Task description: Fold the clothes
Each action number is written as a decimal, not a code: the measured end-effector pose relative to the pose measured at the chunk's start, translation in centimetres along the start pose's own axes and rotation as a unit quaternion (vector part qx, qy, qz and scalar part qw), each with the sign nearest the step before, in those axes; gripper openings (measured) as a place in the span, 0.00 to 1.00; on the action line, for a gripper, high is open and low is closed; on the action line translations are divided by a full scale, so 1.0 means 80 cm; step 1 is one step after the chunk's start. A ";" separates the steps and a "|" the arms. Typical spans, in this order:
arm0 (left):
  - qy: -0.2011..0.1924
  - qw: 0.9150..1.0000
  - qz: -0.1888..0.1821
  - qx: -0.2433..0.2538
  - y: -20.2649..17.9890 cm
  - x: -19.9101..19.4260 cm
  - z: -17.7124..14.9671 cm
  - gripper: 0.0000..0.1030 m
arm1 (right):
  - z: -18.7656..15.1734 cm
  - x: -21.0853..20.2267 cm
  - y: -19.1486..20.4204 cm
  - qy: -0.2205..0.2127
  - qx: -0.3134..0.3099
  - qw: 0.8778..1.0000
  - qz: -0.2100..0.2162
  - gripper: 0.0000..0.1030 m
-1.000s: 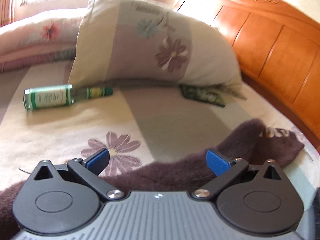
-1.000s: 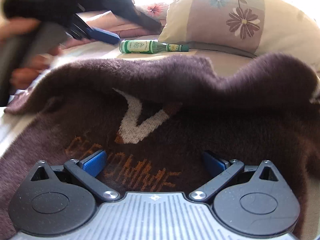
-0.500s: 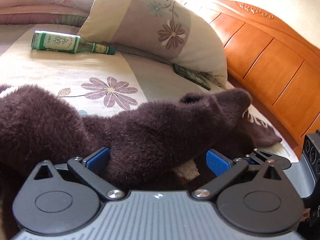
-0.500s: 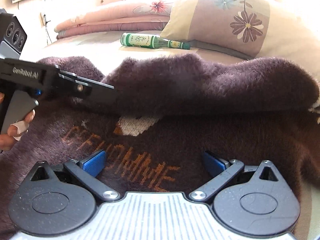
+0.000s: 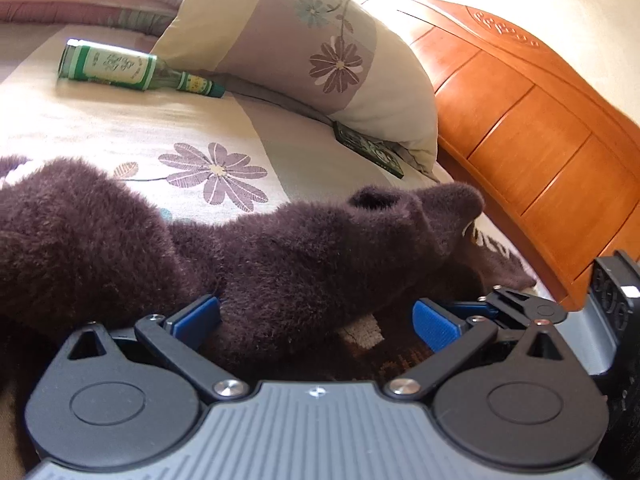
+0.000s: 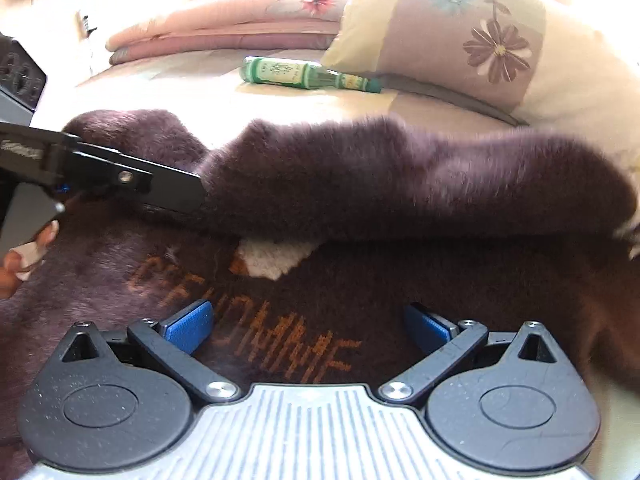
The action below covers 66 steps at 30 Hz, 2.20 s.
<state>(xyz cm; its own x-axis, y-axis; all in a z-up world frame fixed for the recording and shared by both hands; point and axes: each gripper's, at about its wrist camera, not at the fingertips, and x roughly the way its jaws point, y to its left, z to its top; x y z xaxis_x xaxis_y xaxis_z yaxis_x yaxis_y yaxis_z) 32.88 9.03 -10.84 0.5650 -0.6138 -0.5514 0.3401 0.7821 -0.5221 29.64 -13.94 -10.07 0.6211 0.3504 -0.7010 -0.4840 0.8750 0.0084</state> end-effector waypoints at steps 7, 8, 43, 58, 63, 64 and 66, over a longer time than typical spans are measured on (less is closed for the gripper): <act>0.004 0.998 -0.034 -0.052 0.021 -0.005 0.008 0.99 | 0.085 -0.061 -0.016 -0.082 -0.090 0.990 -0.067 1.00; 0.004 0.998 -0.035 -0.053 0.021 -0.004 0.008 0.99 | 0.098 -0.054 -0.025 -0.080 -0.080 0.991 -0.072 1.00; -0.005 1.000 0.003 0.030 -0.011 -0.030 0.022 0.99 | 0.055 0.032 -0.066 0.133 0.056 0.978 0.152 1.00; -0.004 1.000 0.004 0.027 -0.005 -0.034 0.023 0.99 | 0.042 -0.012 -0.045 0.173 -0.065 0.964 0.193 1.00; 0.014 1.000 0.014 0.023 0.002 -0.024 0.019 0.99 | 0.074 -0.030 -0.050 0.106 -0.063 0.979 0.163 1.00; 0.015 1.000 0.014 0.022 0.003 -0.024 0.019 0.99 | 0.083 -0.031 -0.053 0.086 -0.055 0.982 0.160 1.00; 0.014 1.000 0.013 0.022 0.002 -0.026 0.020 0.99 | 0.103 -0.011 -0.060 0.061 -0.021 0.984 0.168 1.00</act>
<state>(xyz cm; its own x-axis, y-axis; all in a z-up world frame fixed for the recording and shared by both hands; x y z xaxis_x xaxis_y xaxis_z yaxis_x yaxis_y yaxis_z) 32.93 10.63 -8.76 0.5538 -0.5951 -0.5823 0.3591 0.8017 -0.4778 36.48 -15.71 -3.64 0.3448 0.5726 -0.7438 -0.6763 0.7010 0.2262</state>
